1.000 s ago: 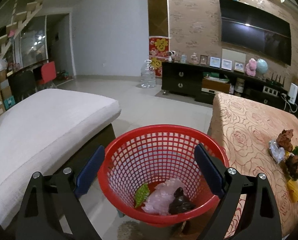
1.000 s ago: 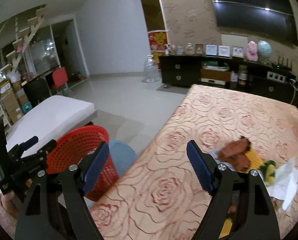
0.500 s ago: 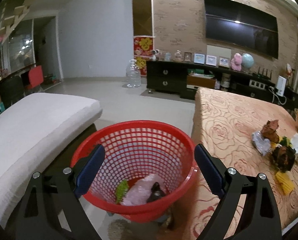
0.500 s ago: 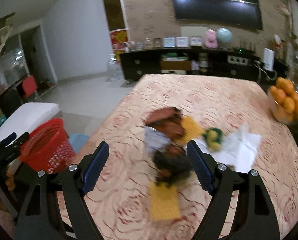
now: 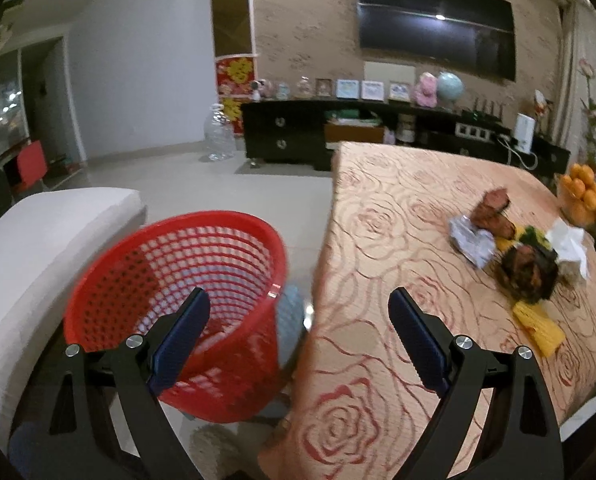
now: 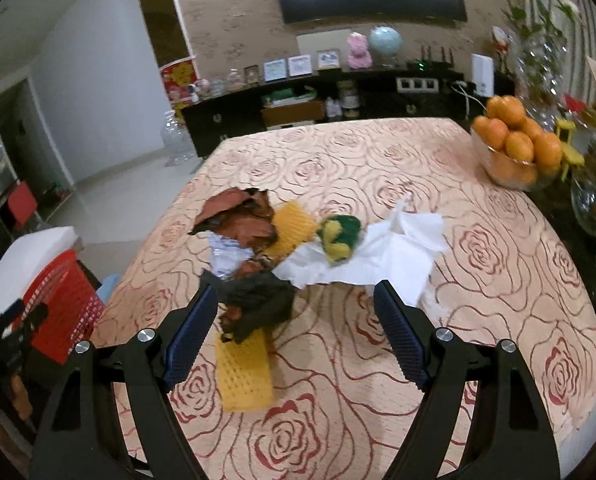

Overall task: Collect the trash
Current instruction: 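Move both tools back over the table toward the remaining trash, then grasp the yellow mesh sleeve with the left tool while the right tool grasps the black bag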

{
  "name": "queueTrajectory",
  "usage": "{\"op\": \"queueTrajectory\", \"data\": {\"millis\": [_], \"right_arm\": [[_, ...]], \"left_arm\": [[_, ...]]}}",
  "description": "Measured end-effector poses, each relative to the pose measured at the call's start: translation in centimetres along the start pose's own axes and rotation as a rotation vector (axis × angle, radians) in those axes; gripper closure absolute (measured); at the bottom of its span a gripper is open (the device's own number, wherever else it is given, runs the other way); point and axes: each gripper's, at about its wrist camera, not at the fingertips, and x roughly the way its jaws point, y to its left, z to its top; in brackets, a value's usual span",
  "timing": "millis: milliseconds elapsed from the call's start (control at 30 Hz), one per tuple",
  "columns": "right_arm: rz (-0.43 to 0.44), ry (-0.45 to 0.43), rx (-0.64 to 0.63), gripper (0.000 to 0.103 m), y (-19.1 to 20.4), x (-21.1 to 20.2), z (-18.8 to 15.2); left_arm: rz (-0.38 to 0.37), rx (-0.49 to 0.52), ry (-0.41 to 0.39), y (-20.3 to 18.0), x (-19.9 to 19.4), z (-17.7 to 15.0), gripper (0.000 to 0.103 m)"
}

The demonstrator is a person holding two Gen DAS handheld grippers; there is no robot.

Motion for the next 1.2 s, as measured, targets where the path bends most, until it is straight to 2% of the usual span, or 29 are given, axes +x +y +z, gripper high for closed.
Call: {"op": "queueTrajectory", "data": {"millis": [267, 667, 800, 1033, 1100, 1167, 1200], "right_arm": [[-0.024, 0.012, 0.067, 0.026, -2.2, 0.0, 0.0], [-0.014, 0.017, 0.102, 0.026, -3.4, -0.3, 0.0], [-0.007, 0.017, 0.115, 0.026, -3.6, -0.5, 0.1], [0.007, 0.011, 0.136, 0.026, -4.0, -0.9, 0.1], [0.011, 0.011, 0.139, 0.026, -4.1, -1.0, 0.1], [0.017, 0.012, 0.140, 0.026, -4.2, -1.1, 0.1], [0.019, 0.012, 0.139, 0.026, -4.2, -1.1, 0.1]], "left_arm": [[-0.100, 0.030, 0.051, -3.6, 0.7, -0.7, 0.016], [-0.245, 0.139, 0.134, -11.7, 2.4, -1.3, 0.016], [-0.315, 0.177, 0.157, -15.1, 3.0, -1.0, 0.016], [-0.384, 0.241, 0.221, -20.5, 4.9, -1.6, 0.016], [-0.400, 0.235, 0.250, -21.3, 5.8, -1.9, 0.021], [-0.412, 0.233, 0.280, -21.6, 6.4, -2.1, 0.042], [-0.420, 0.232, 0.306, -21.8, 7.0, -2.4, 0.046]]}}
